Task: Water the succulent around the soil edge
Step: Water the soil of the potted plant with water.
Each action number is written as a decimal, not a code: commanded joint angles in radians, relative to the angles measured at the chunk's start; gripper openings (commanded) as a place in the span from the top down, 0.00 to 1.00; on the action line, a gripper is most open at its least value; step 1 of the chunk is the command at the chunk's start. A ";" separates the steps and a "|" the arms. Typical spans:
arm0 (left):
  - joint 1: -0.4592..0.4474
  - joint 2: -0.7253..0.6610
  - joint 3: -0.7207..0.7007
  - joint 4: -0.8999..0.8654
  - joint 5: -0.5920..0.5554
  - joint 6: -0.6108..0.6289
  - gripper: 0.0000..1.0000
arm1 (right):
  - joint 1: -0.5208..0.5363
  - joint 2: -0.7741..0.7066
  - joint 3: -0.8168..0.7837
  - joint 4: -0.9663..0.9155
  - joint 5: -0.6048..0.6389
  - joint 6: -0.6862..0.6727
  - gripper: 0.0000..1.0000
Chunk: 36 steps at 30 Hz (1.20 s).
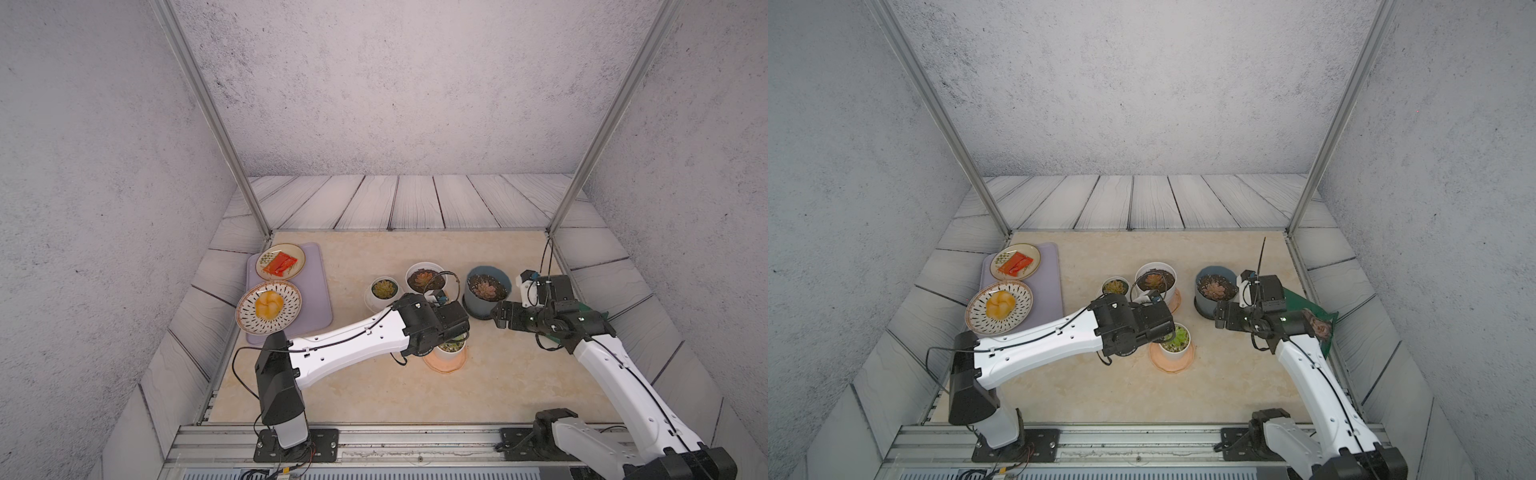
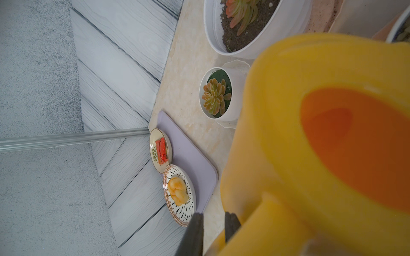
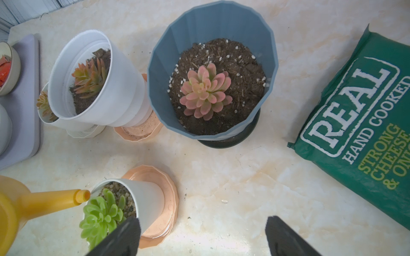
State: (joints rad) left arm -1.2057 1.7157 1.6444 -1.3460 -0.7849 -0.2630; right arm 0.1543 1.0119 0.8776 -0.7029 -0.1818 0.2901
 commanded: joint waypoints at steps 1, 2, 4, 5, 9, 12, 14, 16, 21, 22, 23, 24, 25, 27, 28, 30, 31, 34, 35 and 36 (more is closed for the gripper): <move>-0.015 -0.047 -0.012 -0.031 -0.019 -0.036 1.00 | 0.004 0.002 0.024 -0.009 -0.006 -0.008 0.06; -0.020 -0.051 -0.018 -0.033 -0.014 -0.040 1.00 | 0.004 0.003 0.025 -0.010 -0.006 -0.008 0.07; -0.027 -0.055 -0.025 -0.041 -0.012 -0.050 1.00 | 0.003 0.003 0.026 -0.010 -0.007 -0.008 0.06; -0.030 -0.055 -0.027 -0.047 -0.011 -0.055 1.00 | 0.003 0.002 0.025 -0.009 -0.006 -0.008 0.06; -0.041 -0.055 -0.031 -0.067 -0.011 -0.072 1.00 | 0.004 0.004 0.026 -0.012 -0.005 -0.008 0.06; -0.051 -0.056 -0.034 -0.075 -0.009 -0.081 1.00 | 0.002 0.004 0.027 -0.011 -0.007 -0.008 0.06; -0.056 -0.055 -0.036 -0.083 -0.008 -0.087 1.00 | 0.003 0.005 0.027 -0.012 -0.008 -0.008 0.06; -0.062 -0.057 -0.038 -0.090 -0.007 -0.094 1.00 | 0.003 0.004 0.027 -0.012 -0.011 -0.008 0.06; -0.073 -0.062 -0.039 -0.086 0.003 -0.094 1.00 | 0.005 0.002 0.027 -0.013 -0.018 -0.008 0.06; -0.078 -0.066 -0.040 -0.080 0.007 -0.091 1.00 | 0.005 0.001 0.027 -0.012 -0.020 -0.008 0.06; -0.081 -0.068 -0.043 -0.072 0.012 -0.088 1.00 | 0.005 0.001 0.027 -0.012 -0.021 -0.008 0.07; -0.084 -0.071 -0.047 -0.065 0.018 -0.085 1.00 | 0.005 0.001 0.027 -0.012 -0.022 -0.008 0.06; -0.086 -0.077 -0.053 -0.057 0.027 -0.081 1.00 | 0.004 0.000 0.027 -0.013 -0.024 -0.008 0.07; -0.090 -0.090 -0.069 -0.030 0.042 -0.072 1.00 | 0.004 -0.004 0.027 -0.012 -0.027 -0.009 0.06; -0.092 -0.100 -0.078 -0.015 0.051 -0.066 1.00 | 0.004 -0.004 0.027 -0.014 -0.030 -0.009 0.07; -0.092 -0.129 -0.106 0.025 0.073 -0.052 1.00 | 0.005 -0.006 0.029 -0.014 -0.036 -0.009 0.06; -0.093 -0.143 -0.120 0.048 0.083 -0.046 1.00 | 0.005 -0.006 0.029 -0.015 -0.037 -0.010 0.06; -0.092 -0.180 -0.156 0.097 0.106 -0.034 1.00 | 0.005 -0.009 0.031 -0.019 -0.040 -0.008 0.06; -0.092 -0.188 -0.163 0.101 0.108 -0.034 1.00 | 0.005 -0.011 0.032 -0.022 -0.040 -0.008 0.06; -0.092 -0.193 -0.168 0.104 0.109 -0.035 1.00 | 0.005 -0.014 0.032 -0.023 -0.042 -0.008 0.06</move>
State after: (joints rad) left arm -1.2945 1.5528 1.4902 -1.2884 -0.6853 -0.3058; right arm 0.1543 1.0119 0.8776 -0.7063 -0.2096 0.2897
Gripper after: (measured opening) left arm 0.197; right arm 0.936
